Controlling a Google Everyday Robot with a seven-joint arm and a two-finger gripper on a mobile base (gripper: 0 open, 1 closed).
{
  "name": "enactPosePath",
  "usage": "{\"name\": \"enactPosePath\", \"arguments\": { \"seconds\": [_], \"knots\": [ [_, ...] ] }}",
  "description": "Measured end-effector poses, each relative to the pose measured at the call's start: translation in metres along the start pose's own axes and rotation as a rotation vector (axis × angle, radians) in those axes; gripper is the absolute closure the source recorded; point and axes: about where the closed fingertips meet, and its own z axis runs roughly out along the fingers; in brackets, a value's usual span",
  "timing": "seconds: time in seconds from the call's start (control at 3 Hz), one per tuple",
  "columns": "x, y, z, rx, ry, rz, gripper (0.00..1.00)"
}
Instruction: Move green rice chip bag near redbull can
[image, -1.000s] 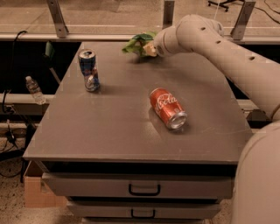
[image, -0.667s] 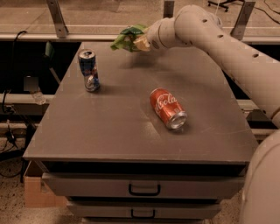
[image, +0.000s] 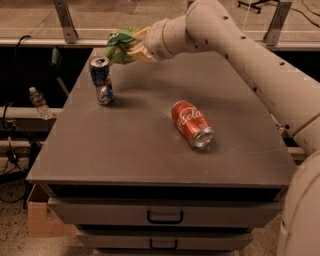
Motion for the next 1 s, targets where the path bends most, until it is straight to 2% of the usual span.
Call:
{"name": "enactPosePath", "arguments": {
  "seconds": [0.33, 0.67, 1.0],
  "knots": [
    [0.01, 0.021, 0.014, -0.082, -0.005, -0.077, 1.0],
    [0.014, 0.022, 0.022, -0.091, -0.007, -0.072, 1.0],
    [0.02, 0.026, 0.027, -0.103, 0.001, -0.049, 0.86]
  ]
}}
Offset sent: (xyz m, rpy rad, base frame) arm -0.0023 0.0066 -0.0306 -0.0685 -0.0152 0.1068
